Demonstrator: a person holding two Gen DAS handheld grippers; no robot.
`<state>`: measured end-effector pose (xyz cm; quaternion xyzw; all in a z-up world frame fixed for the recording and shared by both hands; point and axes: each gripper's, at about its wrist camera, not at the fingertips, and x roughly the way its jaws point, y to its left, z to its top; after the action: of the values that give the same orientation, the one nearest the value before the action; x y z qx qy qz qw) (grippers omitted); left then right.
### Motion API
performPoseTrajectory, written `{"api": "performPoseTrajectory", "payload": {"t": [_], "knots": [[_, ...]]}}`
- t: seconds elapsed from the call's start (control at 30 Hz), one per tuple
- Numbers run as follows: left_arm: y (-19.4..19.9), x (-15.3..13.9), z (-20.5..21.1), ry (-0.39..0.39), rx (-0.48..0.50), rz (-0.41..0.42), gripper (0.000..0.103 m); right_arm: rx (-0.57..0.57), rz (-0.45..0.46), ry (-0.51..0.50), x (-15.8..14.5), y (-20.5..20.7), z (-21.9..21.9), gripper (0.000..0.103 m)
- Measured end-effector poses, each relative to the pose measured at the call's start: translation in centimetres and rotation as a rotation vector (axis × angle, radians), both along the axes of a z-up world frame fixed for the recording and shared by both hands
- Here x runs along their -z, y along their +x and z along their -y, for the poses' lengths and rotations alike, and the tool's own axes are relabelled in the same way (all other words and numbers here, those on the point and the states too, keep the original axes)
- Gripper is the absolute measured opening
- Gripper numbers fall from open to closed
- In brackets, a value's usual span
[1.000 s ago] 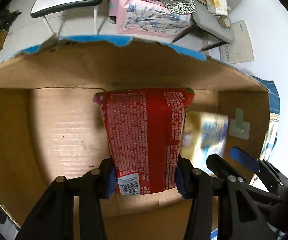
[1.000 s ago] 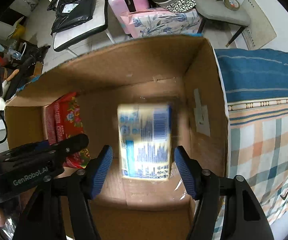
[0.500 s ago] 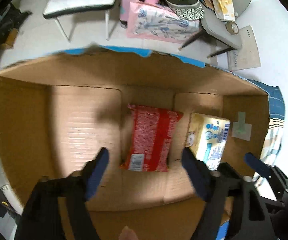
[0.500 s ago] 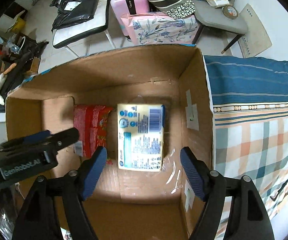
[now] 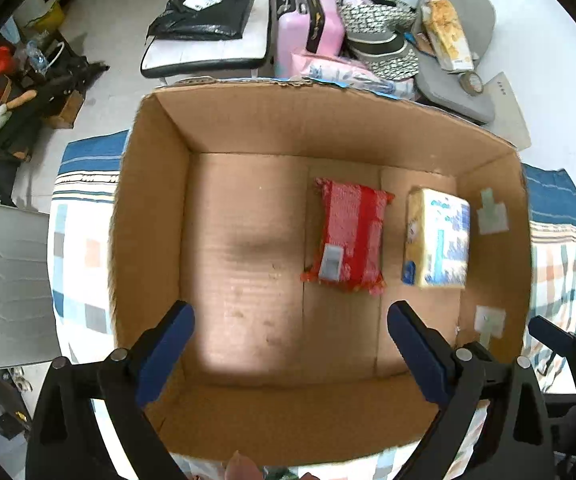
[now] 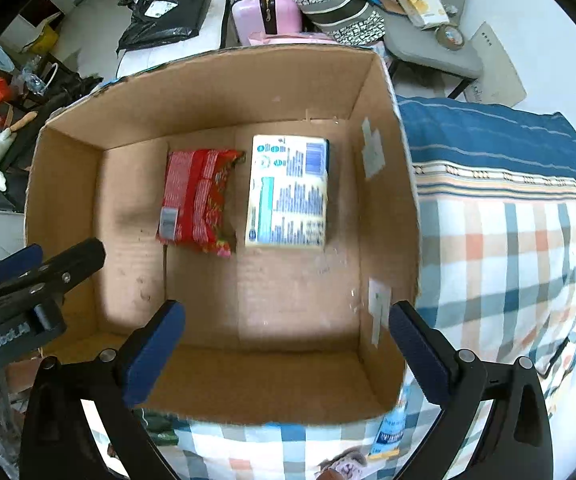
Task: Organize soft objects
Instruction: 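Open both tools to drop the packet and carton, then lift away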
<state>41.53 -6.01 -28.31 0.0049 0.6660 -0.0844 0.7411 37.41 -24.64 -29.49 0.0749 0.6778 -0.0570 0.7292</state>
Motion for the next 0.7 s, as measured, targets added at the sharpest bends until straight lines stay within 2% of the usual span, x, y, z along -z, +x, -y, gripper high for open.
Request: {"api": "performPoseTrajectory", "payload": {"t": [0.23,0.4,0.7], "knots": [[-4.3,-3.8,-0.4,0.03,0.019,0.142,0.099,0.006,0.082,-0.039,-3.5,-4.7,-0.7,0.103],[-8.0,-7.2,-0.1,0.108,0.057,0.276,0.099,-0.005,0.143,-0.05,-6.5,-7.7,-1.3,0.103],[-13.2,-11.7,-1.4,0.064,-0.009,0.363,0.099,-0.043,0.24,-0.033,-11.7,-12.6,-2.3,0.103]]}}
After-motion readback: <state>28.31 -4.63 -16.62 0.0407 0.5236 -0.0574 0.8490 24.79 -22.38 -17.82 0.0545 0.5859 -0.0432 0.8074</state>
